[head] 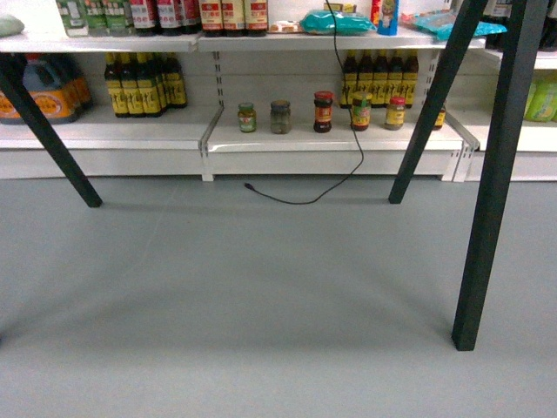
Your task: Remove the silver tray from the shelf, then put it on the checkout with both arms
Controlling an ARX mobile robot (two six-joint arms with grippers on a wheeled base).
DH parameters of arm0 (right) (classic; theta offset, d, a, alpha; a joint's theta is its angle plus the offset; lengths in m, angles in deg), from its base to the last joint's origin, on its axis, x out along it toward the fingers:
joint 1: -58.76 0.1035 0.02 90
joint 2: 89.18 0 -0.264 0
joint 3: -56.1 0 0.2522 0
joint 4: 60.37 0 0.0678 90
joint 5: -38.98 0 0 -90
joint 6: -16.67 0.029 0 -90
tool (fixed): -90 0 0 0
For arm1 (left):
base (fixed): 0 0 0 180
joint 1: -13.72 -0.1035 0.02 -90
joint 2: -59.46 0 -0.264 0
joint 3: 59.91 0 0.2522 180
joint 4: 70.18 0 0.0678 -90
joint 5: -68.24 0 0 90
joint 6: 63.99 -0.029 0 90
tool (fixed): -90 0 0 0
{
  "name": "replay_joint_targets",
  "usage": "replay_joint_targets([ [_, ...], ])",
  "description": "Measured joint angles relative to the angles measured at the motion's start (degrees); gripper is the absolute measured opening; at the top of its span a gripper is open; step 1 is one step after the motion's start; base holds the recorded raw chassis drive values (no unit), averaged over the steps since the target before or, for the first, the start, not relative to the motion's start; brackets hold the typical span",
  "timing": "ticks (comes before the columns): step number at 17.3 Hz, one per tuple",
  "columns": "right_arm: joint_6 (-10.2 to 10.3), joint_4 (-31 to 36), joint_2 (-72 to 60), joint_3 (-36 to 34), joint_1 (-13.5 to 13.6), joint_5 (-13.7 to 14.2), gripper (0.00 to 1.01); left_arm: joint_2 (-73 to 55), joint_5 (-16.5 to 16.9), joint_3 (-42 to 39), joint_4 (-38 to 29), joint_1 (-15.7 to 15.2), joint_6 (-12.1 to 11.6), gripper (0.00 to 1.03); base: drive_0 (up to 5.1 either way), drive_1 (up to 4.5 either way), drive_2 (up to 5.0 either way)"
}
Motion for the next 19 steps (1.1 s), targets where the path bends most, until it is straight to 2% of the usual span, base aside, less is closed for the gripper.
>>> replay_joint_targets([
  [19,0.1,0.1,0.0,0.0,0.0,0.0,0.98,0.0,0.0,0.0,-0.1,0.0,-0.1,0.98,0.0,0.00,0.0],
])
